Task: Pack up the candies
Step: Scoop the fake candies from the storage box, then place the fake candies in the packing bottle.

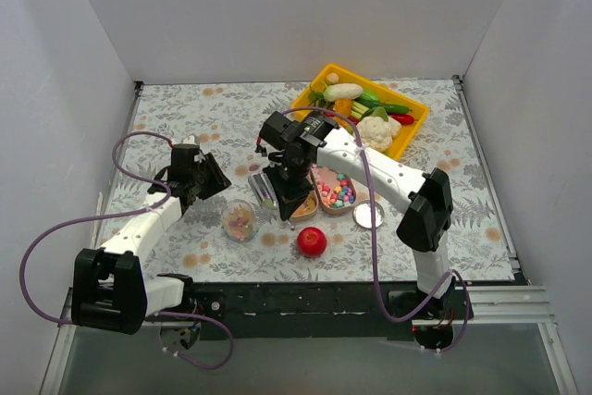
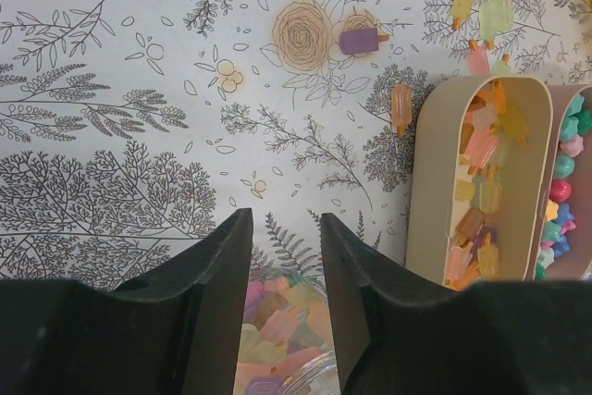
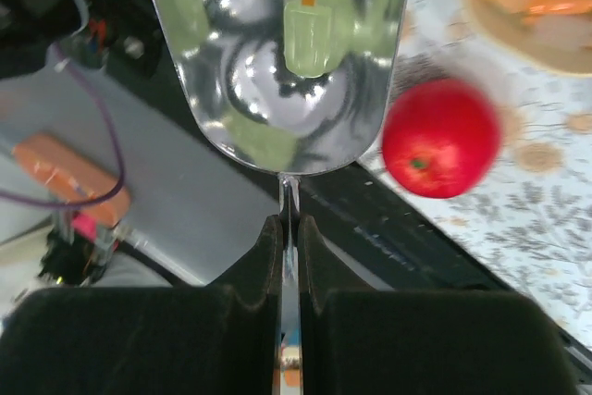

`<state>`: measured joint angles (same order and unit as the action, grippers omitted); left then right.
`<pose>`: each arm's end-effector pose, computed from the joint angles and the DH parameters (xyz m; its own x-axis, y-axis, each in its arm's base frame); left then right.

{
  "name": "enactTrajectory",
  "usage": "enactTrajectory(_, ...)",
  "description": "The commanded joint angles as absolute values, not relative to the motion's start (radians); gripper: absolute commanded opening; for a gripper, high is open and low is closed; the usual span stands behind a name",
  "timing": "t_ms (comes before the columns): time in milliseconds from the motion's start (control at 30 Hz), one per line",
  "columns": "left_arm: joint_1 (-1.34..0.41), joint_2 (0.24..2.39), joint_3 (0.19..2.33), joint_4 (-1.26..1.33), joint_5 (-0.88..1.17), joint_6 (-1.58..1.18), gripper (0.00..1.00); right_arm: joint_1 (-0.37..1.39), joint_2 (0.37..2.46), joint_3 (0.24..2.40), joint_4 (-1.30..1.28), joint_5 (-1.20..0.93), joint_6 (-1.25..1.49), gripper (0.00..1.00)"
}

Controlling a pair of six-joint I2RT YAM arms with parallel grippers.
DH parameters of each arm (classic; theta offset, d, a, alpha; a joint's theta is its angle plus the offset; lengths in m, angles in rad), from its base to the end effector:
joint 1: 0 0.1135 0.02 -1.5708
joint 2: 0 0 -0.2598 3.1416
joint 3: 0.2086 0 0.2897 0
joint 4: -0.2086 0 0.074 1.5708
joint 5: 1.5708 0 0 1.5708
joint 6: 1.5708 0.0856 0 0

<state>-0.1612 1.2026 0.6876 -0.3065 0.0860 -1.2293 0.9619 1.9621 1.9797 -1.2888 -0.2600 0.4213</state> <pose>0.3060 -0.0572 0.1519 -0.4471 -0.8784 -0.1689 -0.6080 0.4369 -0.6629 0.2380 0.3798 0.2689 -0.8406 -0.5146 -0.1689 -0.5395 0.7681 0.3448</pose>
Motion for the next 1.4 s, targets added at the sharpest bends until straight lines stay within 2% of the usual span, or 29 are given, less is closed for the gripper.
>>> enactTrajectory(0,-0.166,1.181,0.726,-0.316,0.075,-1.226,0.35,0.971,1.910,1.983,-1.308,-0.485,0.448,0.01)
enactTrajectory(467,-0.166,1.196,0.733,-0.304,0.064,-1.220,0.35,0.974,2.005,2.000,-1.309,-0.813,0.465,0.01)
enactTrajectory(700,-0.166,1.198,0.733,-0.305,0.048,-1.216,0.35,0.982,2.032,1.962,-1.305,-0.908,0.453,0.01)
enactTrajectory(833,-0.166,1.207,0.744,-0.307,0.051,-1.215,0.35,0.982,2.045,1.922,-1.264,-1.037,0.480,0.01)
enactTrajectory(1367,-0.164,1.206,0.749,-0.319,0.028,-1.209,0.35,0.974,2.115,1.884,-1.249,-1.256,0.511,0.01)
